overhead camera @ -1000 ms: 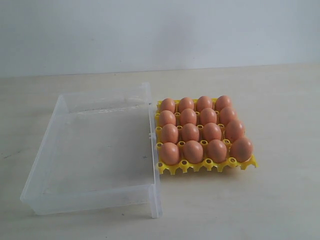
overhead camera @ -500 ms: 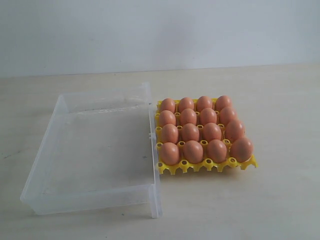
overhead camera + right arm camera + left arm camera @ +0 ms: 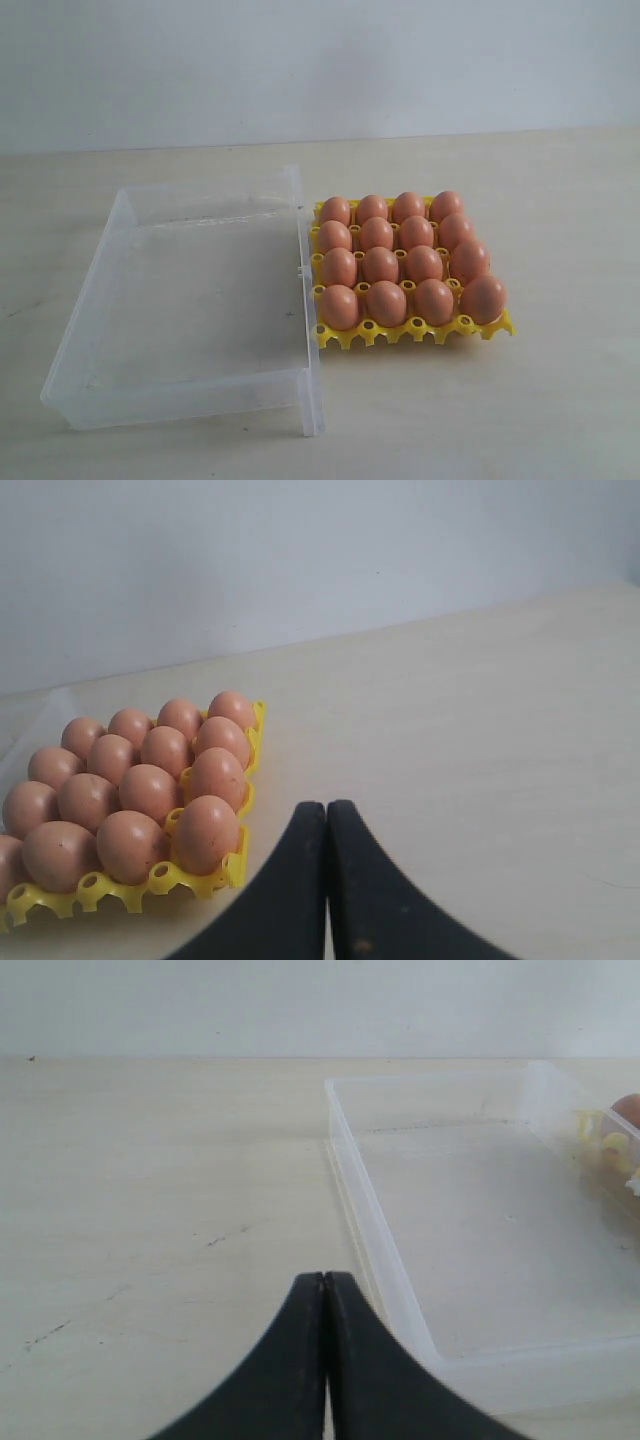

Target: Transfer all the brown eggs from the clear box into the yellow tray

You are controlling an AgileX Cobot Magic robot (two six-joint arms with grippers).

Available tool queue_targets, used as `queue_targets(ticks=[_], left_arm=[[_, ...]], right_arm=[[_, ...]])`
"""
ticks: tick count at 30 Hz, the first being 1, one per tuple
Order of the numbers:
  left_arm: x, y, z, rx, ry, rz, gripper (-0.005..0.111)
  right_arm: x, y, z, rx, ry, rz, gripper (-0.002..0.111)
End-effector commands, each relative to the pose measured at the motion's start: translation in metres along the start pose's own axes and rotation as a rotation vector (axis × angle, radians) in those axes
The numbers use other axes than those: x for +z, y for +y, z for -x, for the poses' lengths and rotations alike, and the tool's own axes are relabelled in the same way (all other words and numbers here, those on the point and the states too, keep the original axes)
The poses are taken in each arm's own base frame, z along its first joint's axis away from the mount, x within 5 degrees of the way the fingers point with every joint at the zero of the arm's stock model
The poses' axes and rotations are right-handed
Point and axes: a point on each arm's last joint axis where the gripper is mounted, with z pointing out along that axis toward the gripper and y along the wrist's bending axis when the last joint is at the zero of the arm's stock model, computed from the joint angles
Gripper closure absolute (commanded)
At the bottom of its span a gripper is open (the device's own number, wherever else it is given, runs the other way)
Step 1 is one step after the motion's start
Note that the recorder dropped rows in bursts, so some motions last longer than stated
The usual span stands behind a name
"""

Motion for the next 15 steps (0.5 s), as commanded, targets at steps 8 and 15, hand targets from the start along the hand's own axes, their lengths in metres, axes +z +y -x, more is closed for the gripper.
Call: queue_targets(ticks=[8,15], left_arm=[[-0.0008,-0.0002,0.0018,0.001,-0.014,0.000,0.107],[-0.0008,-0.0002,0.0018,0.001,-0.014,0.000,0.107]], right_arm=[[-0.0001,-0.0006,-0.0004,-0.014,-0.009,-0.007,0.108],[-0.0001,-0.0006,-0.0005,-0.135,-0.009,-0.007,0.108]])
